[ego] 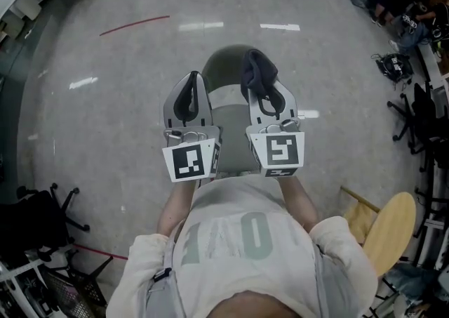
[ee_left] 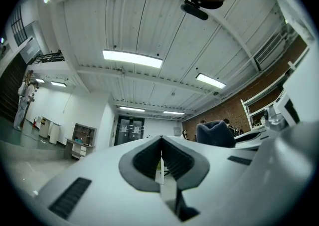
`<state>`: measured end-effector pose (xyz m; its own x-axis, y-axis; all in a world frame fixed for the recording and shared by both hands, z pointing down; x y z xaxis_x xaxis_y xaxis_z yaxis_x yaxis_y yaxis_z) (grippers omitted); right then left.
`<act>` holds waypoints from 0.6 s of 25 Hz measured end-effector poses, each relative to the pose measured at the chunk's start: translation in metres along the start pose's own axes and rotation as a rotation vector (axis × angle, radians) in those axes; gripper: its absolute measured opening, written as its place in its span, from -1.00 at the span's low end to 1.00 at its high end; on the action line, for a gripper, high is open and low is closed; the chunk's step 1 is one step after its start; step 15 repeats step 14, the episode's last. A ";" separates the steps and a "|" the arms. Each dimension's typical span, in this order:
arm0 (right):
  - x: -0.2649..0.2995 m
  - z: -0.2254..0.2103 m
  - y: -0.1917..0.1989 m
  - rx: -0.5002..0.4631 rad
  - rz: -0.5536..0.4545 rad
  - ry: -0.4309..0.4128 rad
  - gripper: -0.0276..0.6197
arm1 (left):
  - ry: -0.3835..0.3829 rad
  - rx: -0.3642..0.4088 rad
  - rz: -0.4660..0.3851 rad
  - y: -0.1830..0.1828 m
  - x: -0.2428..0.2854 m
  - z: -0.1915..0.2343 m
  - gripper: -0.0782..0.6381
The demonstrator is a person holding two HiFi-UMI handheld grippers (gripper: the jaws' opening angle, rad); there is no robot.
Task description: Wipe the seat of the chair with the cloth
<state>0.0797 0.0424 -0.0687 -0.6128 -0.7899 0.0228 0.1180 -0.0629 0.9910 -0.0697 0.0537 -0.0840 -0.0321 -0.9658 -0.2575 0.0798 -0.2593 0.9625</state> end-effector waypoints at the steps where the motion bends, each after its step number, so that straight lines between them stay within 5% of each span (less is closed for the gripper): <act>1: 0.000 0.002 0.001 0.002 -0.001 -0.002 -0.76 | 0.004 0.001 0.000 0.000 -0.001 0.000 -0.74; 15: -0.001 0.003 -0.004 -0.015 -0.009 -0.021 -0.76 | 0.011 0.022 -0.001 0.003 -0.001 -0.008 -0.74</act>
Point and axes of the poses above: the fingertips, and each gripper's own axes: x forward along the fingers, z to its left, y out of its underside, the point moved 4 cm from there along -x, backward along the fingers, and after that the axes turned 14 degrees about -y, right-handed, at the moved point
